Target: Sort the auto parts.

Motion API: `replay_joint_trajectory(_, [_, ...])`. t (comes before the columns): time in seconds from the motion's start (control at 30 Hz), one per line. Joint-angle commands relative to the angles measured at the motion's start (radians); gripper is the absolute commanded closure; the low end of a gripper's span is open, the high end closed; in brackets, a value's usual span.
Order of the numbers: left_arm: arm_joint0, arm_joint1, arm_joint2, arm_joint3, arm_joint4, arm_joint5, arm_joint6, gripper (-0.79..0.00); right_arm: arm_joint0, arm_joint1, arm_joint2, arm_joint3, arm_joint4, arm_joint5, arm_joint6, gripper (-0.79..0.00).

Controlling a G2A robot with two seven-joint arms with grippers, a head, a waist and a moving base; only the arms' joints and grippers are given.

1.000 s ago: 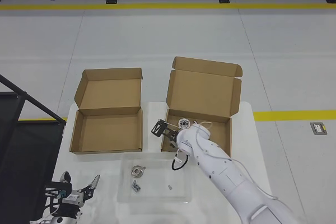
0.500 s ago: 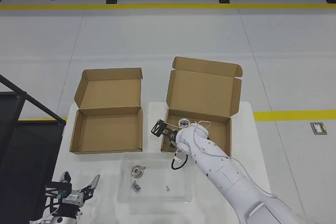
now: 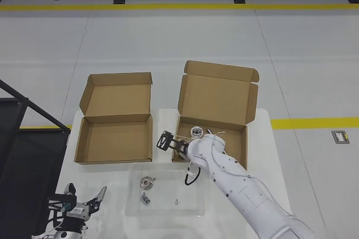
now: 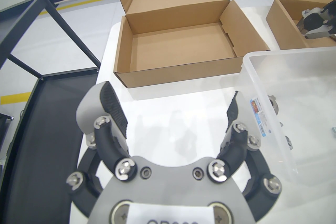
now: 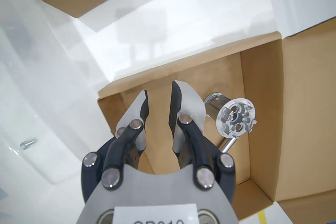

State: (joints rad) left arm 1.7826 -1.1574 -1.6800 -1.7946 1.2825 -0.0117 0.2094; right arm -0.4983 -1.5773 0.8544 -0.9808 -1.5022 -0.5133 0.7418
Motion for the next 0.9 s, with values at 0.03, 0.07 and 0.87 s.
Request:
replay_joint_trajectory(0.03, [0.000, 0.000, 0.000, 0.000, 0.000, 0.000, 0.000, -0.785, -0.086, 0.036, 0.056, -0.164, -0.021, -0.097, 0.019, -0.240])
replay_joint_trajectory(0.07, [0.000, 0.000, 0.000, 0.000, 0.000, 0.000, 0.000, -0.785, -0.116, 0.048, 0.073, -0.221, -0.028, -0.141, 0.027, -0.246])
replay_joint_trajectory(0.87, [0.000, 0.000, 0.000, 0.000, 0.000, 0.000, 0.000, -0.785, -0.112, 0.114, -0.224, -0.250, -0.012, -0.499, 0.066, -0.246])
